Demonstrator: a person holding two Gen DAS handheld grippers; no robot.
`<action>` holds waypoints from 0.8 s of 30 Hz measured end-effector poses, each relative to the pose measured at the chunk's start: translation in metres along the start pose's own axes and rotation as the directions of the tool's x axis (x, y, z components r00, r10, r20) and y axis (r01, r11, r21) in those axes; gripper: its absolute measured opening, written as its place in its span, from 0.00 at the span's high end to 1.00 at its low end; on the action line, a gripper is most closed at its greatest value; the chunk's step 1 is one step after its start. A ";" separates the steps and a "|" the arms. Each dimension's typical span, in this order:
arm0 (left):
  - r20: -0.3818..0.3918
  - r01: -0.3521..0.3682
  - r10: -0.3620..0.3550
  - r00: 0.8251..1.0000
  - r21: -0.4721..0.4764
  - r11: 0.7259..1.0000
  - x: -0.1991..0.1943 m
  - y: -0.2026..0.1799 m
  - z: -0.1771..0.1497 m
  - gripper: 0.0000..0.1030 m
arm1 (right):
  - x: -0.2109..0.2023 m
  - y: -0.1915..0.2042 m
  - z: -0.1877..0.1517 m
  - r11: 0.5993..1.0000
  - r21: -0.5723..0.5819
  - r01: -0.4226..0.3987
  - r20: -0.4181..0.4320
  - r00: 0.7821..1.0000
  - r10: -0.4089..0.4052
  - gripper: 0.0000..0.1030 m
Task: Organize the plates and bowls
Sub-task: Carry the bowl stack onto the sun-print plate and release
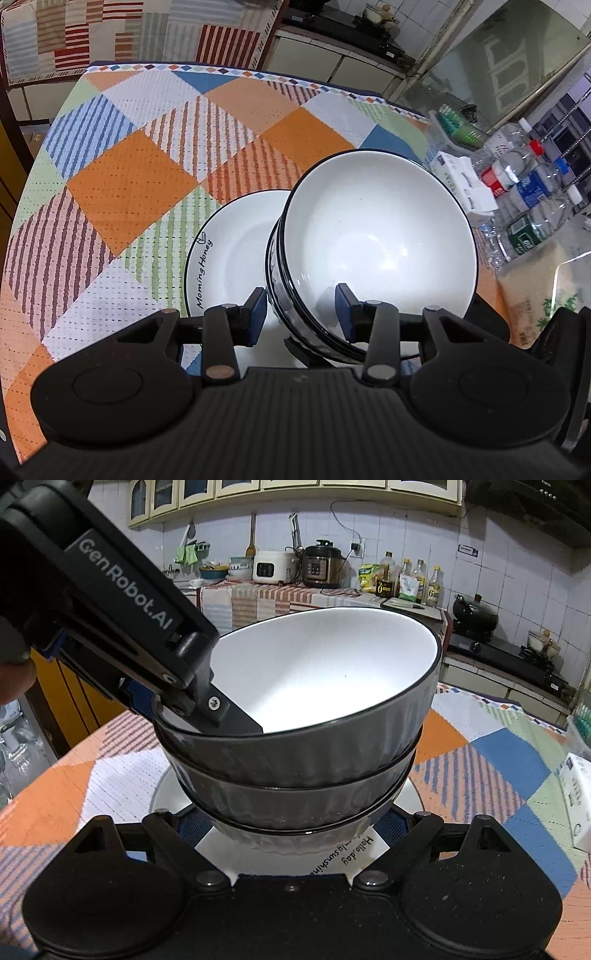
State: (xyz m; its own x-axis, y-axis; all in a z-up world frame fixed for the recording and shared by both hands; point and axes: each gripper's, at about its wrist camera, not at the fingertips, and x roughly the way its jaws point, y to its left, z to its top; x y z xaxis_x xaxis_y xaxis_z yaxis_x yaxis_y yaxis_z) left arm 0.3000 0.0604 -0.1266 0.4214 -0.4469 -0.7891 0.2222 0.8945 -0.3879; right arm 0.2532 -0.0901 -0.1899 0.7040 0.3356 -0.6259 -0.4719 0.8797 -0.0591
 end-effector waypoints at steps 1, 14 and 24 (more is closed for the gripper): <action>-0.001 -0.003 0.003 1.000 0.000 1.000 0.002 0.001 0.000 0.63 | 0.002 0.000 0.000 1.000 -0.004 -0.001 -0.003 1.000 0.001 0.10; 0.017 -0.044 0.043 0.999 0.036 0.998 0.015 0.000 -0.008 0.63 | 0.013 -0.003 -0.014 1.000 0.016 -0.007 -0.026 1.000 0.007 0.10; 0.037 -0.029 0.030 0.999 -0.011 1.000 0.018 0.000 -0.008 0.61 | 0.017 -0.005 -0.013 0.995 0.102 0.007 -0.054 0.999 -0.001 0.10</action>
State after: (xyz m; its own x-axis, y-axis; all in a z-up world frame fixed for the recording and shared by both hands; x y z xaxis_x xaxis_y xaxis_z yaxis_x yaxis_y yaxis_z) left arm 0.3005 0.0526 -0.1452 0.4598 -0.4202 -0.7823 0.1999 0.9073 -0.3698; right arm 0.2605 -0.0935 -0.2102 0.6747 0.3158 -0.6672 -0.4108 0.9116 0.0160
